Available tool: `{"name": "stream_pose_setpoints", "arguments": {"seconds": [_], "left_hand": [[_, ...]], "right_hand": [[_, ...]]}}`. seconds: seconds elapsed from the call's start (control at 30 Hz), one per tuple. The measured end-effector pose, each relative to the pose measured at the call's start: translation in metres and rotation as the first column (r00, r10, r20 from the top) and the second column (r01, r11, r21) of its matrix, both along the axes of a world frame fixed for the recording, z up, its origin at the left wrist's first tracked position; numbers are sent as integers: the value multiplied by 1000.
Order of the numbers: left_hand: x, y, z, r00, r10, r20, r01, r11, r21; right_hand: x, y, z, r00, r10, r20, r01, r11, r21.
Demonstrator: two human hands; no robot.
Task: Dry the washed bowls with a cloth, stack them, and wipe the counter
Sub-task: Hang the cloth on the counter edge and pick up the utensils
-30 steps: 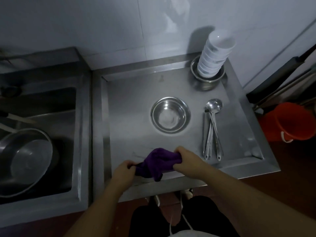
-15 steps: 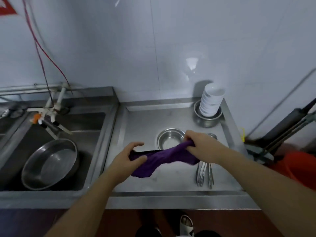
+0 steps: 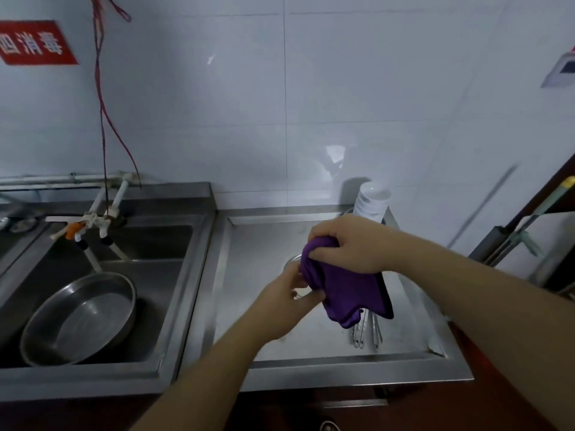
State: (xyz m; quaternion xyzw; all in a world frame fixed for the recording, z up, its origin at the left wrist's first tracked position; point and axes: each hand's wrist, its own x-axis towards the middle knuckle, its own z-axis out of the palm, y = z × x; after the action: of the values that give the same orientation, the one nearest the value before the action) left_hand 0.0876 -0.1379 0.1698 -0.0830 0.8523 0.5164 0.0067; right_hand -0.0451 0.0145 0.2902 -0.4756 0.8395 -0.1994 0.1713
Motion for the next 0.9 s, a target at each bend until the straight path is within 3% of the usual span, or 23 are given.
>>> {"name": "stream_pose_setpoints", "arguments": {"seconds": [0.07, 0.17, 0.27, 0.43, 0.63, 0.9], "left_hand": [[-4, 7, 2, 998, 55, -33, -53, 995, 82], [0, 11, 12, 1000, 5, -18, -3, 994, 106], [-1, 15, 25, 1000, 5, -6, -5, 999, -33], [-3, -2, 47, 1000, 0, 6, 1, 966, -257], [-11, -31, 99, 995, -35, -95, -21, 849, -528], [-33, -14, 178, 988, -69, -140, -12, 861, -509]], "right_hand": [[3, 5, 12, 999, -22, -50, 22, 1000, -3], [1, 17, 26, 988, -95, -124, 90, 995, -49], [-3, 29, 36, 971, -174, -165, 156, 981, -118], [-7, 51, 57, 929, -153, -336, 146, 988, -48], [-34, 91, 74, 935, -199, -293, 177, 979, -99], [-73, 140, 75, 942, -328, -72, 285, 895, -342]]}}
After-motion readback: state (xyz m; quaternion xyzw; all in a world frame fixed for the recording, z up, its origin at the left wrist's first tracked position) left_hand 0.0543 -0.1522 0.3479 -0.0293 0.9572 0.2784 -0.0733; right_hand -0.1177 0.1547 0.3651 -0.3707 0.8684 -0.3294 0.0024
